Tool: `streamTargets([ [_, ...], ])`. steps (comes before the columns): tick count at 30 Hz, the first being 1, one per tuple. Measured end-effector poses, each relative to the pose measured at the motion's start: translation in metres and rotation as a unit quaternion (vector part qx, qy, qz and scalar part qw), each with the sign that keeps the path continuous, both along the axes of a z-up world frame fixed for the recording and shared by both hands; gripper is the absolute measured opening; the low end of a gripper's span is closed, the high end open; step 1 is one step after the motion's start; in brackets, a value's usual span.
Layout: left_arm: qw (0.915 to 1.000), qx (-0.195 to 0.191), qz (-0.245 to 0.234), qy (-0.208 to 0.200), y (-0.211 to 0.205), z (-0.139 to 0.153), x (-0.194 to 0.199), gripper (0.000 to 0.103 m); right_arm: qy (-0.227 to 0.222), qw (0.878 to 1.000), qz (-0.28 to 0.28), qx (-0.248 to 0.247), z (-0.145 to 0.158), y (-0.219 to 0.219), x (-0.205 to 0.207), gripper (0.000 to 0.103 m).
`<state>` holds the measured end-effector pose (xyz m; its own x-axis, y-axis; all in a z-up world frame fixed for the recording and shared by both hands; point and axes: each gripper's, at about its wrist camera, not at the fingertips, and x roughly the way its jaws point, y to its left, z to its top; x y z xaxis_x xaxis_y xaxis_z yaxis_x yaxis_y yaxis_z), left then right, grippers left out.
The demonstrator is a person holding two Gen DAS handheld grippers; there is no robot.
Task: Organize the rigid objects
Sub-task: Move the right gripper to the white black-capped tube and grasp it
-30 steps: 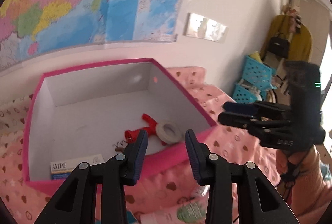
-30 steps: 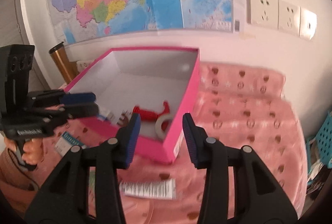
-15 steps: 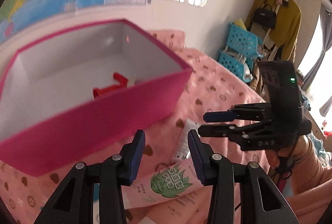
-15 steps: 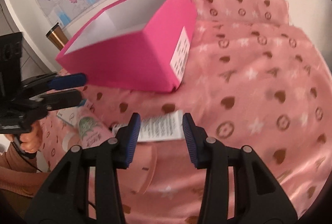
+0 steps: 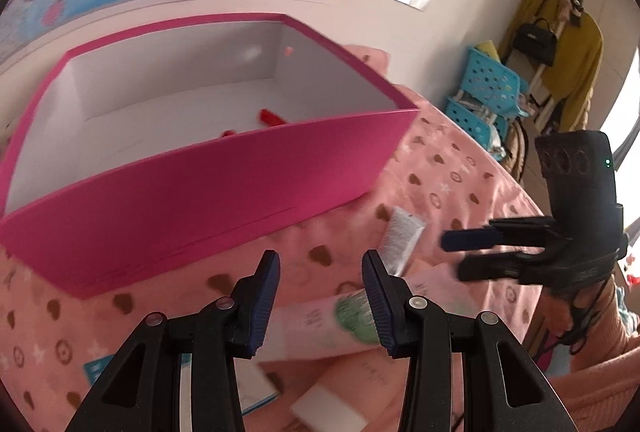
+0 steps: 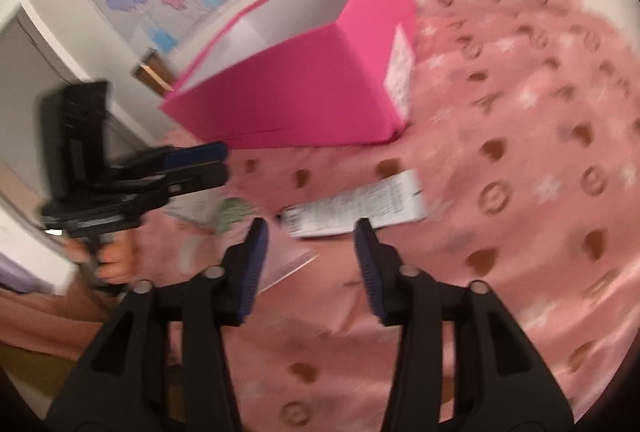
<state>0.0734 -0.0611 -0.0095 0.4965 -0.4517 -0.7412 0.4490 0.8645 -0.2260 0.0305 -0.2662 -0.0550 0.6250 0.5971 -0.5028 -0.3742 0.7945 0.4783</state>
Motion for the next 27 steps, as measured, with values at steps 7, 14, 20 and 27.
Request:
streamTargets([
  [7,0.9996,0.003,0.023,0.015,0.019,-0.011,-0.005,0.043,0.009,0.999,0.027,0.020,-0.005,0.012,-0.009,0.064],
  [14,0.9995,0.001,0.027,0.018,0.021,-0.015,-0.006,0.043,0.006,0.999,0.036,0.009,-0.007,0.023,-0.008,0.025],
  [20,0.9995,0.001,0.025,0.019,0.021,-0.017,-0.010,0.044,-0.019,1.000,0.011,-0.006,0.003,0.019,-0.002,0.017],
  [27,0.9994,0.006,0.026,0.023,0.021,-0.020,-0.014,0.045,-0.027,0.999,-0.022,-0.018,0.008,0.004,0.011,0.017],
])
